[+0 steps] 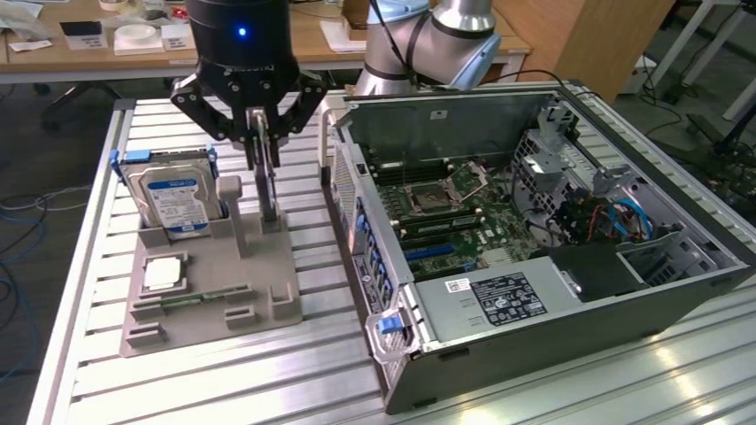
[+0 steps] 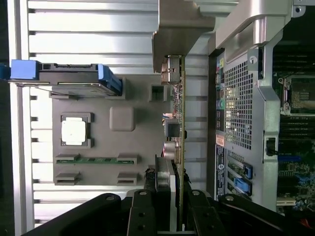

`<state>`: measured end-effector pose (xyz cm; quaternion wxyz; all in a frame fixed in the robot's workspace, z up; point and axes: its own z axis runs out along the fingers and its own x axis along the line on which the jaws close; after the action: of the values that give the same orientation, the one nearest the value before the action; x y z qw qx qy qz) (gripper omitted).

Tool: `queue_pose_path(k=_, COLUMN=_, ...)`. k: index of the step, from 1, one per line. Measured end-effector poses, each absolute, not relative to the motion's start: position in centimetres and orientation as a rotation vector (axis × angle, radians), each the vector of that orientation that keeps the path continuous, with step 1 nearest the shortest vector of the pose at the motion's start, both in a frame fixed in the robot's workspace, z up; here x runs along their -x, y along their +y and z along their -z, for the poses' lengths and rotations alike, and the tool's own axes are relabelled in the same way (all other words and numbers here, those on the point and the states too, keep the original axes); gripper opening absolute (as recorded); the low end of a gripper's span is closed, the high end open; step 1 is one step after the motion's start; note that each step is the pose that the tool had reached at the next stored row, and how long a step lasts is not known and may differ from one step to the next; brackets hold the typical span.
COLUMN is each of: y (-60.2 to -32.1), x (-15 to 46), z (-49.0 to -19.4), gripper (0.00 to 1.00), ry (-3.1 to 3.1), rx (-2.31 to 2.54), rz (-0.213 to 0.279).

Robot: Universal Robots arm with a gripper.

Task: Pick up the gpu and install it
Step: 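Pick up the gpu and move the gpu toward the slot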

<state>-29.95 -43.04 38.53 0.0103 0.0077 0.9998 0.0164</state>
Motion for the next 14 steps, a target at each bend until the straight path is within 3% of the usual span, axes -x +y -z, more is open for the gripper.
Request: queue_pose_path(k=14, y=-43.0, x=30.0, z=-40.8, gripper=0.28, ry=3.121, rx=-0.024, rz=-0.051)
